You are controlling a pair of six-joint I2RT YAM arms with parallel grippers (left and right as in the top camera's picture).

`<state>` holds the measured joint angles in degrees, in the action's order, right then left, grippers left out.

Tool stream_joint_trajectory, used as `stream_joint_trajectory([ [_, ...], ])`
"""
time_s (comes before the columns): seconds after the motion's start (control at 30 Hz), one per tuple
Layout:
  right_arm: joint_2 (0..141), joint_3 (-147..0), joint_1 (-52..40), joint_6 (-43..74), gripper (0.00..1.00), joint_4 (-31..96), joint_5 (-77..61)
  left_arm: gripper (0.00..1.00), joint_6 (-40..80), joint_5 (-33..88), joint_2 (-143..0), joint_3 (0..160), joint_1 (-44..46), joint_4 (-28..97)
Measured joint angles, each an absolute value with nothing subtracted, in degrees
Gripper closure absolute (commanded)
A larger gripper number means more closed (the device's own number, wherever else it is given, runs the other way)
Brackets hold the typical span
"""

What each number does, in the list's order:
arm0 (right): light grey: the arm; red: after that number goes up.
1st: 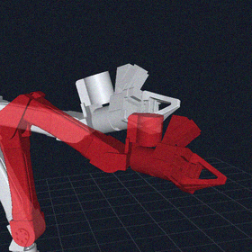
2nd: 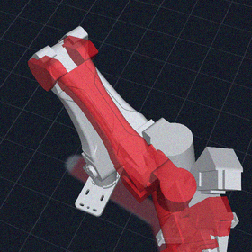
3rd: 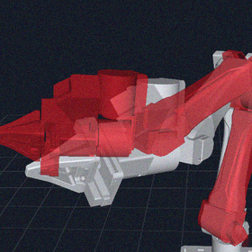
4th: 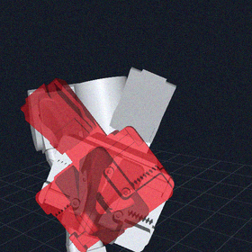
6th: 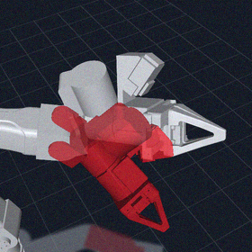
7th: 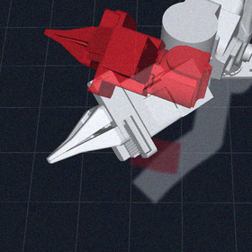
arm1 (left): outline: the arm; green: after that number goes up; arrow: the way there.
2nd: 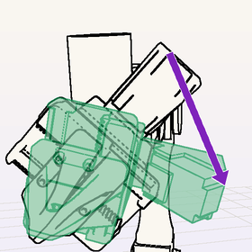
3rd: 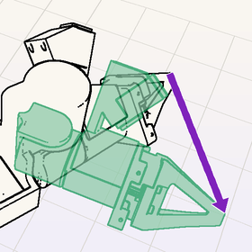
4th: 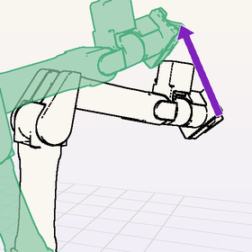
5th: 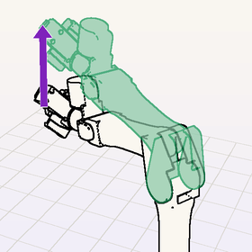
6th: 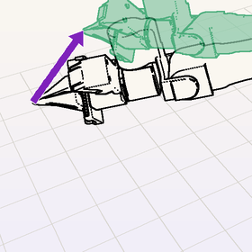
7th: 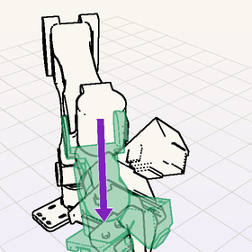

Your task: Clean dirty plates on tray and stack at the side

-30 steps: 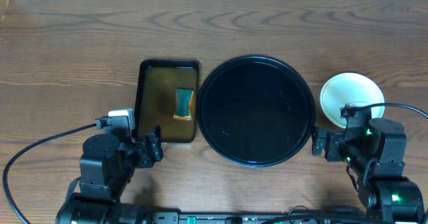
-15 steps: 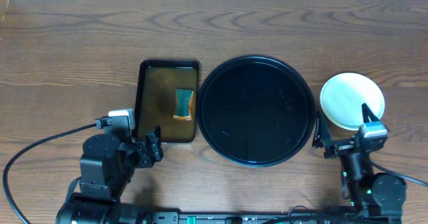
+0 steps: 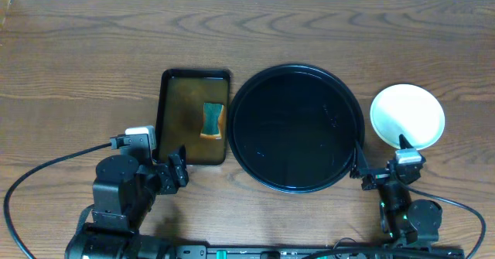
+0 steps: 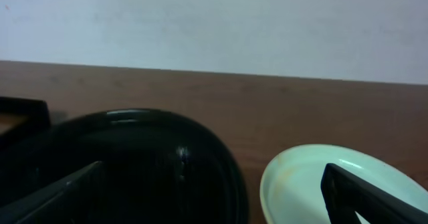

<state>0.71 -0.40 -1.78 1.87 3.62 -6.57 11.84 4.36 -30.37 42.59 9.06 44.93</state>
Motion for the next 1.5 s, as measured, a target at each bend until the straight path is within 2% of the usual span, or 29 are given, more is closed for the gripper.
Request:
stream_joint_trajectory([
  [1.3, 0.69, -0.4, -1.96, 1.89, 0.01, 3.62, -6.37, 0.17, 11.77, 4.29, -30.28, 42.59, 8.97, 45.54],
  [1.5, 0.67, -0.4, -1.96, 1.89, 0.01, 3.6, -6.37, 0.17, 10.44, 3.88, -23.94, 37.19, 7.03, 41.5],
])
